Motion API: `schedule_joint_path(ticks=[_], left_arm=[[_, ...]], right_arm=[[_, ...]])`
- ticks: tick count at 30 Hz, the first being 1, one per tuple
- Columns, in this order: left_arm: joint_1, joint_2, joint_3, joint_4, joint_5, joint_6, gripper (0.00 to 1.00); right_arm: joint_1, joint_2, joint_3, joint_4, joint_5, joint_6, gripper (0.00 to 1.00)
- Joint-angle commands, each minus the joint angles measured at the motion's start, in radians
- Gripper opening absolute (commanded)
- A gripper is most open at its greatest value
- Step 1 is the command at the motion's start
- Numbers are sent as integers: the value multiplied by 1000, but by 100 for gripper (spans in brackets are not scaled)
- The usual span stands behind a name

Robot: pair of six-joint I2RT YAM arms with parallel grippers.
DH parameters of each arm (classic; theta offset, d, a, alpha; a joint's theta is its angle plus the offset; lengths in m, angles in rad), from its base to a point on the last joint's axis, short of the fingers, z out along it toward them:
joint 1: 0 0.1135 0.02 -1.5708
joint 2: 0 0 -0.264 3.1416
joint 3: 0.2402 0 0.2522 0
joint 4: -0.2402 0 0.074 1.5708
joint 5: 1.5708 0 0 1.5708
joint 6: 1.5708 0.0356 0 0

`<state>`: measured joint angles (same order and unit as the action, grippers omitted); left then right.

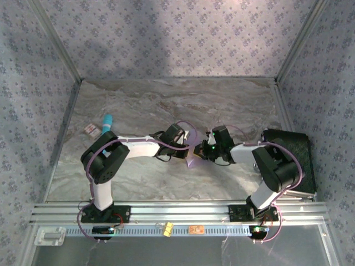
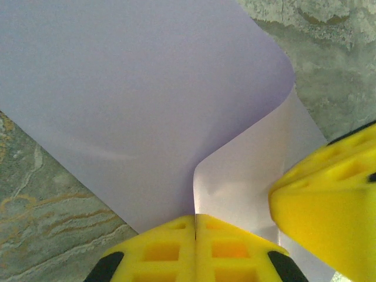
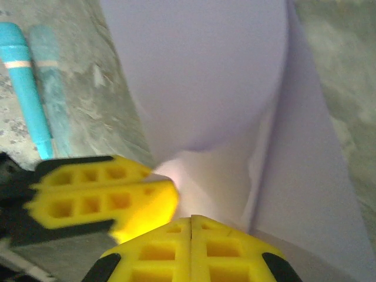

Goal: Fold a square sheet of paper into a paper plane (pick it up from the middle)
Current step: Fold the triangle a second time at the center of the table.

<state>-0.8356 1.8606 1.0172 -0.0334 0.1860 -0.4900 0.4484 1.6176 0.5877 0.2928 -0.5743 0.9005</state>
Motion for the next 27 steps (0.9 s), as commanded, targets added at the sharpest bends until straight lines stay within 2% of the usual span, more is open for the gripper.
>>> schedule_joint_path(ticks=[1,6,14,23,27], left_arm=[[6,14,-6,-46,-13,16,0],[6,11,-9,-48,-13,17,0],[7,8,-17,-48,-15,19,0],[8,10,-10,-66,-14,33,0],[9,12,-7,-71,-11,36,0]], right_arm=[[-17,-14,56,-53,6,-28,0],[-37,41,59,-43,-2,-35,0],[-52,85,2,-78,63,-68,0],[-67,30,60,-92,5,-55,0],[-74,54,117,-114,-28,-85,0]])
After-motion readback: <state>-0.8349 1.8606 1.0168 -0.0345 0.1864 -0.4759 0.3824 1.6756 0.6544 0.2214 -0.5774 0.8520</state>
